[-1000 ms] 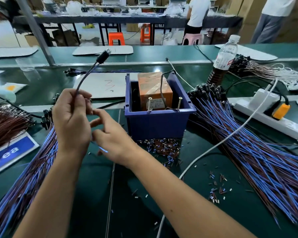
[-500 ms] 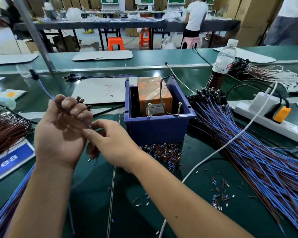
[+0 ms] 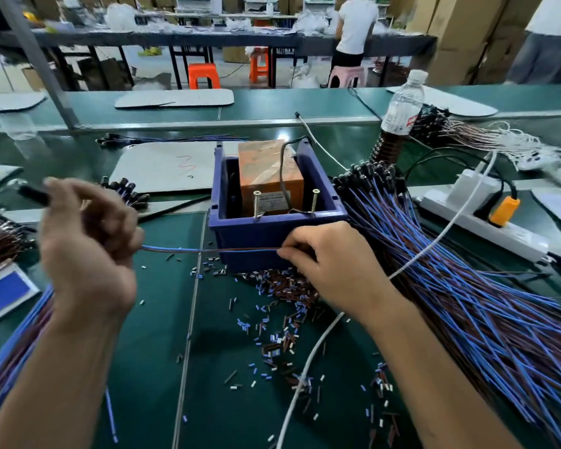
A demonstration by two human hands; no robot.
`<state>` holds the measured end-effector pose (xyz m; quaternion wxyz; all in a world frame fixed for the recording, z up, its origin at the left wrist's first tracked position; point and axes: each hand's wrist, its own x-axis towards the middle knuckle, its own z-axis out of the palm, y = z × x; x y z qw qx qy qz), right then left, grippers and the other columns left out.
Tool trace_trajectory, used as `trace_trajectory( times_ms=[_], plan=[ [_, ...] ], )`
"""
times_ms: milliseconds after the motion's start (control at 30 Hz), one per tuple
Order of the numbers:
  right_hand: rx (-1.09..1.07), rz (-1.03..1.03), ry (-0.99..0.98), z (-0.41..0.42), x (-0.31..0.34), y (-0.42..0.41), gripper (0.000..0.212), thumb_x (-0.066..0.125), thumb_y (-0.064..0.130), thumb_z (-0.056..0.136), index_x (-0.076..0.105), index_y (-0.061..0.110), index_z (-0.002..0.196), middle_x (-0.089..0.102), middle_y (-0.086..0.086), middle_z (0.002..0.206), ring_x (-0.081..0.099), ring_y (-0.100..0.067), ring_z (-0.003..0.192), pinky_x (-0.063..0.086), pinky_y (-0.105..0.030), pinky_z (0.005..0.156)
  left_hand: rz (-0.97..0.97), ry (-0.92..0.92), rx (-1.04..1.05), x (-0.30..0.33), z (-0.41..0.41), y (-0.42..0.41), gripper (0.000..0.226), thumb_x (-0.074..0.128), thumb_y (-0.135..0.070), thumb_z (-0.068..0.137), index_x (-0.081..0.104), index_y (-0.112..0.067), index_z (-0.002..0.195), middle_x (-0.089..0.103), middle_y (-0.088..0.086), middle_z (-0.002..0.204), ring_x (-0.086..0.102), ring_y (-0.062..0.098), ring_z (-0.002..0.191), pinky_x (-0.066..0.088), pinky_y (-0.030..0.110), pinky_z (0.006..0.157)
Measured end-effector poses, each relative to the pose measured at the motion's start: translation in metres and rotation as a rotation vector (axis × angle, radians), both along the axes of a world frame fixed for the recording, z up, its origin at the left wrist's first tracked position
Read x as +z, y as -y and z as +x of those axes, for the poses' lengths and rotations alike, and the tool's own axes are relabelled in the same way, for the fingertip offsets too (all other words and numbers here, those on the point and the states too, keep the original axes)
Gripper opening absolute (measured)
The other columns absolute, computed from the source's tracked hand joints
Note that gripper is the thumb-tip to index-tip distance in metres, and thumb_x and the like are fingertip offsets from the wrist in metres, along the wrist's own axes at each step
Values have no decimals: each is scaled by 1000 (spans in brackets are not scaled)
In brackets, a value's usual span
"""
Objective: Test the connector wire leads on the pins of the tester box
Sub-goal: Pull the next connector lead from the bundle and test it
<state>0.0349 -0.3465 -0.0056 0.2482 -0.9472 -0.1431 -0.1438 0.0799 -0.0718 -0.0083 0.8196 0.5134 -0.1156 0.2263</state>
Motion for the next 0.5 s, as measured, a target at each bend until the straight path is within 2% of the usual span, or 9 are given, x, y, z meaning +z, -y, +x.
trace_trajectory(
  times_ms=[33, 100, 167, 200, 267, 333, 433, 500],
  plan=[
    [3, 25, 60, -1, -6, 0, 19, 66, 36, 101, 78, 21, 101, 77, 3, 93, 69, -21, 88, 54, -42, 78, 193, 66, 121, -1, -7, 19, 47, 32, -40, 112, 56, -26, 75, 46, -11, 58, 35, 6, 46, 28, 19, 43],
    [55, 101, 152, -2, -17, -6, 19, 66, 31, 102, 78, 16, 102, 77, 0, 94, 70, -23, 88, 55, -45, 75, 619, 245, 187, -10, -20, 52, 40, 38, -41, 111, 65, -26, 86, 61, -11, 72, 49, 4, 57, 36, 21, 52],
    [108, 149, 217, 0, -28, -12, 20, 65, 28, 102, 78, 12, 101, 75, -4, 92, 70, -25, 85, 54, -46, 71, 984, 410, 154, -26, -28, 72, 40, 40, -39, 110, 72, -16, 105, 68, -6, 99, 65, 7, 86, 48, 23, 72],
    [126, 180, 250, 1, -32, -14, 20, 64, 25, 102, 78, 10, 101, 75, -5, 92, 70, -26, 85, 54, -46, 70, 1076, 435, 128, -31, -30, 79, 40, 40, -38, 110, 71, -14, 117, 68, -5, 111, 67, 10, 100, 51, 25, 82],
    [144, 259, 297, 3, -39, -13, 16, 64, 17, 100, 76, 6, 100, 75, -7, 94, 71, -27, 87, 55, -45, 71, 1127, 418, 80, -34, -32, 87, 40, 41, -39, 110, 66, -16, 133, 66, -8, 125, 65, 10, 114, 51, 25, 94],
    [158, 299, 310, 4, -43, -10, 13, 67, 16, 99, 75, 7, 95, 74, -5, 88, 70, -22, 82, 55, -41, 68, 1133, 386, 71, -34, -32, 89, 38, 43, -39, 109, 65, -18, 132, 68, -11, 123, 66, 7, 112, 53, 26, 93],
    [170, 347, 257, 3, -46, -9, 13, 72, 23, 98, 79, 12, 93, 74, 1, 83, 66, -10, 75, 50, -28, 68, 1148, 332, 112, -33, -30, 82, 34, 46, -41, 106, 68, -19, 118, 73, -11, 101, 70, 10, 90, 56, 36, 77],
    [144, 392, 228, 3, -45, -9, 16, 76, 28, 96, 80, 13, 92, 76, 5, 84, 68, -4, 76, 53, -27, 70, 1173, 328, 101, -32, -27, 76, 35, 47, -45, 106, 71, -20, 105, 71, -12, 85, 69, 11, 76, 54, 39, 65]
  ],
)
